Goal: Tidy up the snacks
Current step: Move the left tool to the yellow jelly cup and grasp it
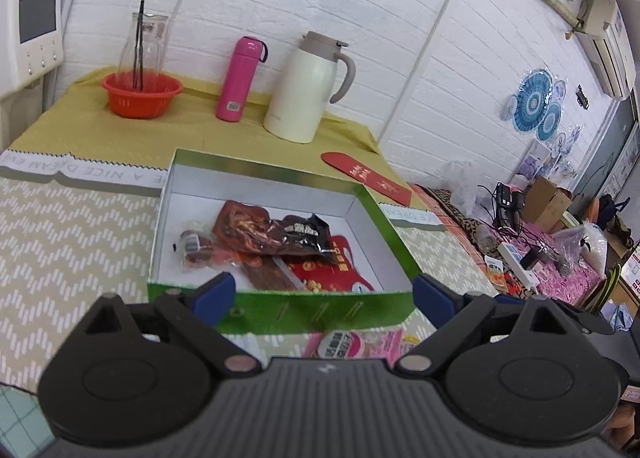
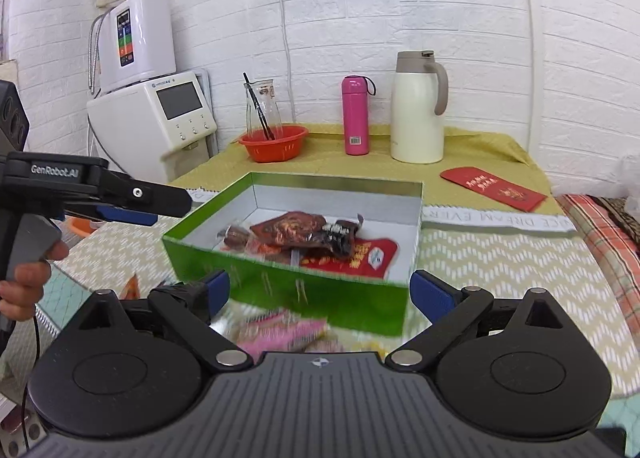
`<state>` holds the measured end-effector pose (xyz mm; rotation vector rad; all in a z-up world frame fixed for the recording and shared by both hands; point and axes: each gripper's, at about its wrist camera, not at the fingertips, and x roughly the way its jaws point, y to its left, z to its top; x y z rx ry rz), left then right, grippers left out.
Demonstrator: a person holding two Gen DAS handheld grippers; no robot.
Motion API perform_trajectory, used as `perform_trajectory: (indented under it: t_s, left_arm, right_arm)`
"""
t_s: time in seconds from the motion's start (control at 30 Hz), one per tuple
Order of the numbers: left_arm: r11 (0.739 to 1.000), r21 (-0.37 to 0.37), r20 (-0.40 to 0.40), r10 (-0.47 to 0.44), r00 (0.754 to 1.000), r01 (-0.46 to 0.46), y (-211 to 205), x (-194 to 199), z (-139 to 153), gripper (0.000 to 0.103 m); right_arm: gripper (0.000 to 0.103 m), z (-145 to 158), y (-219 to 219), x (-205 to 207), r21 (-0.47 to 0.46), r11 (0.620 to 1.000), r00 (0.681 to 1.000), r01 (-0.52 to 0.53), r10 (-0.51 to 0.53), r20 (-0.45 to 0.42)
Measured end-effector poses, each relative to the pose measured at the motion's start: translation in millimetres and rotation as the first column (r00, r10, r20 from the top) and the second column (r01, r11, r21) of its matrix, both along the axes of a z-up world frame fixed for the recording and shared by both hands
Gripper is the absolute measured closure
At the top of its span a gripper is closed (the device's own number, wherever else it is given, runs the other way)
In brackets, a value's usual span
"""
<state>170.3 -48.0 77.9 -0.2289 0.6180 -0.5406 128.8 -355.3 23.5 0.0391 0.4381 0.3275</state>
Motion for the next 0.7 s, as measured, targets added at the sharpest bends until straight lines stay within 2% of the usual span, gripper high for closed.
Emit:
perform_trajectory:
  t_s: [0.2,0.33,0.43,0.6,0.7]
  left_arm:
    - [0.994,0.092,0.092,-0.074,0.993,0.066,-7,-59,-23,0.009]
    - [0.984,0.110,0.072,-0.146,0.987,0.138,-17,-80,-44,0.009]
    - [0.973,0.096,0.051,-0.214,0.975,0.209,-26,-83,-52,0.009]
    - [0.957,0.107,0.074,-0.277,0.958,0.269,-47,-67,-40,0.009]
    - [0.949,0.092,0.053,-0.309,0.950,0.303,-64,-47,-32,0.010]
  right_arm:
    - [0.000,-37,-13,-39,0.005,0.999,0.998,0.052,-0.052,-0.029]
    - [0.000,-61,-17,-43,-0.017,0.997,0.994,0.073,-0.075,-0.085]
    - [0.000,-70,-18,-37,-0.049,0.993,0.989,0.104,-0.109,-0.102]
    - [0.000,-75,-21,-28,-0.053,0.990,0.988,0.134,-0.138,-0.075]
    - [0.006,-78,-18,-15,-0.068,0.987,0.986,0.147,-0.152,-0.074]
